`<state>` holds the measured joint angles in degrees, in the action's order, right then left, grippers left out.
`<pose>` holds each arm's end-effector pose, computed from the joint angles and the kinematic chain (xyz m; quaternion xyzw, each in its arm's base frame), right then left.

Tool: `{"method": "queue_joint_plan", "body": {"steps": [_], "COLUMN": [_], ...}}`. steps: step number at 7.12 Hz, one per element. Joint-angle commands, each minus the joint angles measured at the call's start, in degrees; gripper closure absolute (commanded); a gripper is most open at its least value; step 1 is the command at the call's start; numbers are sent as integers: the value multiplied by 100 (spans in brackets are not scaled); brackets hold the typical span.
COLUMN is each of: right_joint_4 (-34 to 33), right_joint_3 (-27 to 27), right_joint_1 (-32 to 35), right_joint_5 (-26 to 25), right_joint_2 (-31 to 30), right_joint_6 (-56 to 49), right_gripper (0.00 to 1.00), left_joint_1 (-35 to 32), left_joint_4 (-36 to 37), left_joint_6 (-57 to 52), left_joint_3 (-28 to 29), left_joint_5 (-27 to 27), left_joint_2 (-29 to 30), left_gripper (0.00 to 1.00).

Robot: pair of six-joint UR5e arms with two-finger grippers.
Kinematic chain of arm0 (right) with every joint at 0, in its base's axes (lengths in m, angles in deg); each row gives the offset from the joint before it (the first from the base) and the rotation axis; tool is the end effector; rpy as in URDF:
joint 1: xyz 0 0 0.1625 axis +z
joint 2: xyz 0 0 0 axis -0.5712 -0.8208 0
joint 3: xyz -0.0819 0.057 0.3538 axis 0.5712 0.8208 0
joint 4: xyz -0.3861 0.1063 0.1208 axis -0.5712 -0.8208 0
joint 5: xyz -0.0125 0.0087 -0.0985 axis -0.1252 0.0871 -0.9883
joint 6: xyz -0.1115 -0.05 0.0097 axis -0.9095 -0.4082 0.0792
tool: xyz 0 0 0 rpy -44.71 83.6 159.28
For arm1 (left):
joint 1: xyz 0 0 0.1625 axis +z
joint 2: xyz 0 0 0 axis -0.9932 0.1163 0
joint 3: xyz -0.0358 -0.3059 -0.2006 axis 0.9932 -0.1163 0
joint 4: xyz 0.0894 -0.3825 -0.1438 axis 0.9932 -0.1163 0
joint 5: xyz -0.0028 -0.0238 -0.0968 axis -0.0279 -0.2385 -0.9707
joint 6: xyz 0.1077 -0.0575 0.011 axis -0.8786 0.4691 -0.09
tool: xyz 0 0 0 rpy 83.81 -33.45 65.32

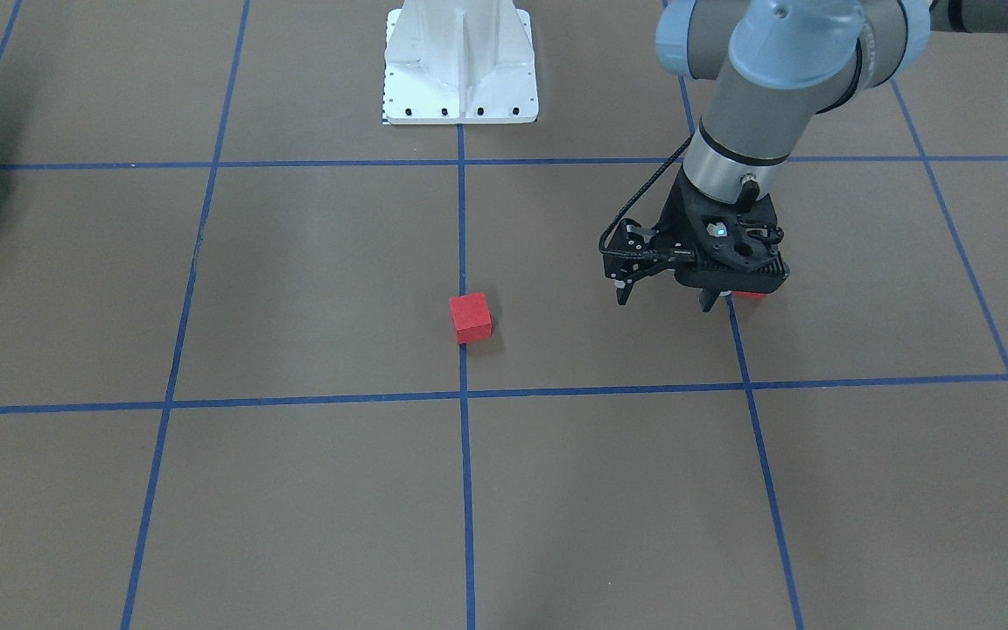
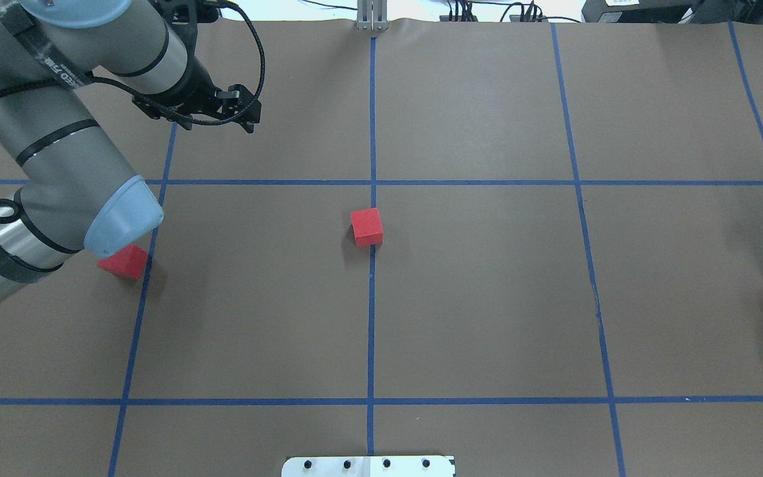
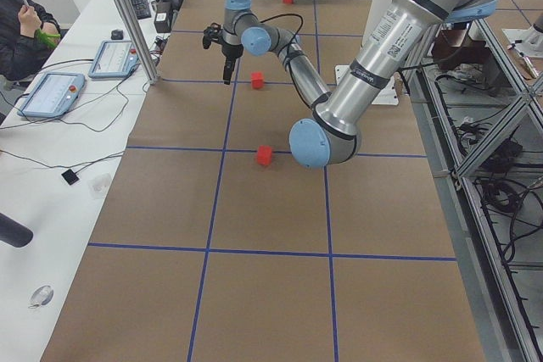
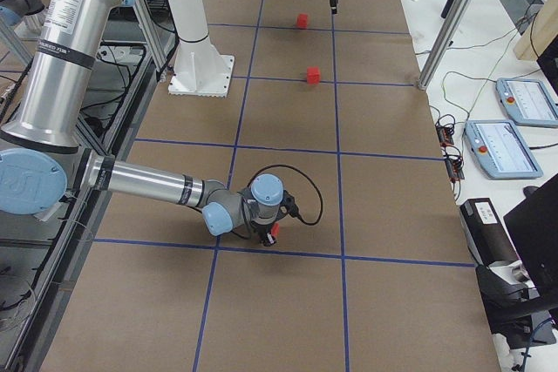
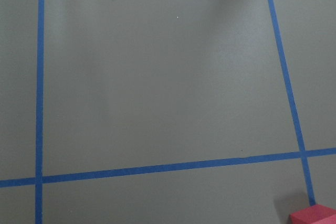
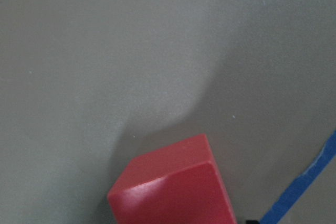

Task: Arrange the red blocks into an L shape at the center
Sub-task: 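Lower the right gripper onto the far red cube and close it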

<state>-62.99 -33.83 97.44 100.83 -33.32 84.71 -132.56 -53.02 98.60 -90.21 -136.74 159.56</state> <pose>-0.1347 -0.3709 0.6844 0.0713 -0.3791 -0.2924 0.8750 0.3497 -0.5312 0.1648 0.1243 0.4159 -0.0040 0.9009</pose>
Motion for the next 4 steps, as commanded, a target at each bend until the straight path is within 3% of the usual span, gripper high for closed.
{"method": "queue_joint_plan", "body": {"steps": [1,2,3,4], "right_joint_4": [-2,7,16,16], "right_joint_3": [-52,-52,-52,-52], "right_joint_1": [-3,14,14,23], "right_joint_5": [32,50,50,24], "right_joint_2": [123,115,97,71], "right_joint_6": [44,45,36,-8], "right_gripper": [59,40,12,3], "left_joint_1": [11,11,19,20], "left_joint_4": [-16,-42,-42,-42], "left_joint_6": [-4,4,4,4], "left_joint_3": [17,17,26,17], "left_joint_5": [3,3,3,3], "left_joint_2": [0,0,-9,-35], "left_gripper": [0,0,0,0]}}
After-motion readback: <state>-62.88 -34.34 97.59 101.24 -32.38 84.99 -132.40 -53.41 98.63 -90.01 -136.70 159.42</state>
